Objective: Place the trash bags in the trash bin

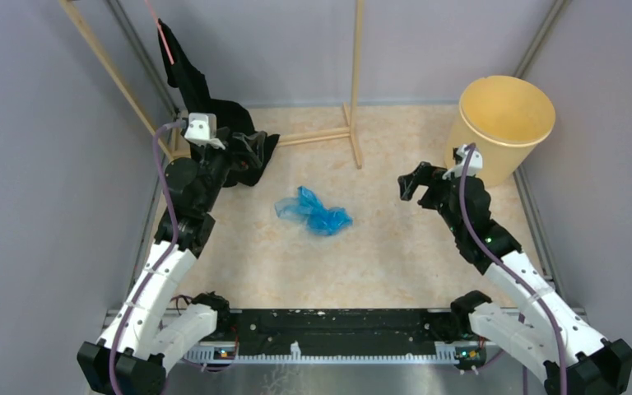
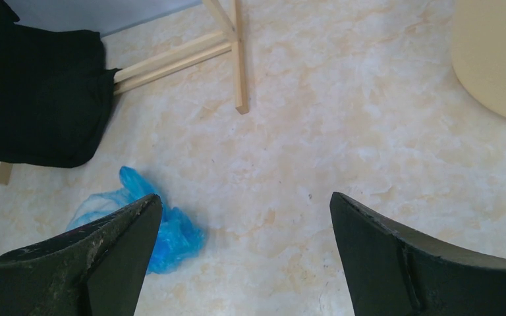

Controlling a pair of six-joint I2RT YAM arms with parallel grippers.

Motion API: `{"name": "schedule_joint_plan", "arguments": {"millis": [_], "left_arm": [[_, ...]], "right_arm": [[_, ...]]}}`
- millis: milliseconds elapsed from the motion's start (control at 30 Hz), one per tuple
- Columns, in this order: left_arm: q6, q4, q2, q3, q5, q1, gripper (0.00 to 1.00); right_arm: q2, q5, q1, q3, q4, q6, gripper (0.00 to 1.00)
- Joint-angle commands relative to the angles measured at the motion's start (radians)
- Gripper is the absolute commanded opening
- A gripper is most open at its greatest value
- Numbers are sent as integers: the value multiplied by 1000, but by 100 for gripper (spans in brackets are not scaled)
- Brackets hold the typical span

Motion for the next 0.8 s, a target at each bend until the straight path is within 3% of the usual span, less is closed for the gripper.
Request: {"name": "schedule_joint_plan", "arguments": {"millis": [0,167,267,333,467,600,767], "left_arm": [[22,64,4,-2,13,-10,98],[22,59,17,-1,16,-27,98],[11,48,37,5,27,-43,98],[8,42,50,11,38,-55,98],[14,26,76,21,43,-85,98],[37,-11,100,42,5,-122,99],[29,-61,144,76,-11,-139,98]], "right_arm": [[22,-41,6,14,31,30,99],[97,-237,5,-5,90,77,99],[214,-394,14,-10,186,126,99],[309,-417,57,26,197,142,99],[502,-345,219,158,116,103,99],[641,-163,382,272,8,66,99],[785,6,481,380,-107,50,98]]}}
